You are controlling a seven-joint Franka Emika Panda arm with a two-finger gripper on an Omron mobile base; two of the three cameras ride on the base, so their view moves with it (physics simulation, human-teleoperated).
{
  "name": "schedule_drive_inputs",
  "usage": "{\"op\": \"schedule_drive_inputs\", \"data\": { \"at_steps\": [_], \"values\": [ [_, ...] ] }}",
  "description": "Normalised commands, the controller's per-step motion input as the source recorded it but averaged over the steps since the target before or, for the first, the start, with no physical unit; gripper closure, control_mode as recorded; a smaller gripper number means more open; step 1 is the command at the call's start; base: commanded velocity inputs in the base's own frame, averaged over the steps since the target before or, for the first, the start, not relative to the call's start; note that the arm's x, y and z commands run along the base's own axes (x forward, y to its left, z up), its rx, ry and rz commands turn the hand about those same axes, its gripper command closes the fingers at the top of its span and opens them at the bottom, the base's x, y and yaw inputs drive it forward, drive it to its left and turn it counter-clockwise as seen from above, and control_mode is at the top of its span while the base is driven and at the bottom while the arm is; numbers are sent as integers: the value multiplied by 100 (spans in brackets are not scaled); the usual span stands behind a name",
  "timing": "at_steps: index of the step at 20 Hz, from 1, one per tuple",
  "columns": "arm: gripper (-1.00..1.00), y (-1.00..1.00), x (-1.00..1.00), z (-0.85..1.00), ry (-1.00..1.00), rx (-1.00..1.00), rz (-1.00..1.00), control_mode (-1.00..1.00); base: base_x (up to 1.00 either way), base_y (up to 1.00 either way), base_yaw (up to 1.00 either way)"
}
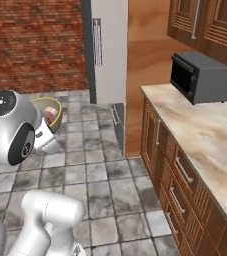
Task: Place the bowl with the broccoli and carrot on the top shelf of the fridge. Place the bowl with the steaks on the second highest shelf of the fridge.
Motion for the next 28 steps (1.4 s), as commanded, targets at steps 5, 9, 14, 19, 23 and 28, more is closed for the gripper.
{"op": "schedule_drive_inputs", "data": {
  "at_steps": [5,9,14,19,23,28],
  "values": [
    [100,0,0,0,0,0,0,100,100,69,14],
    [100,0,0,0,0,0,0,100,100,79,12],
    [100,0,0,0,0,0,0,100,100,93,11],
    [100,0,0,0,0,0,0,100,100,90,6],
    [100,0,0,0,0,0,0,100,100,62,0],
    [100,0,0,0,0,0,0,100,100,45,-5]
  ]
}}
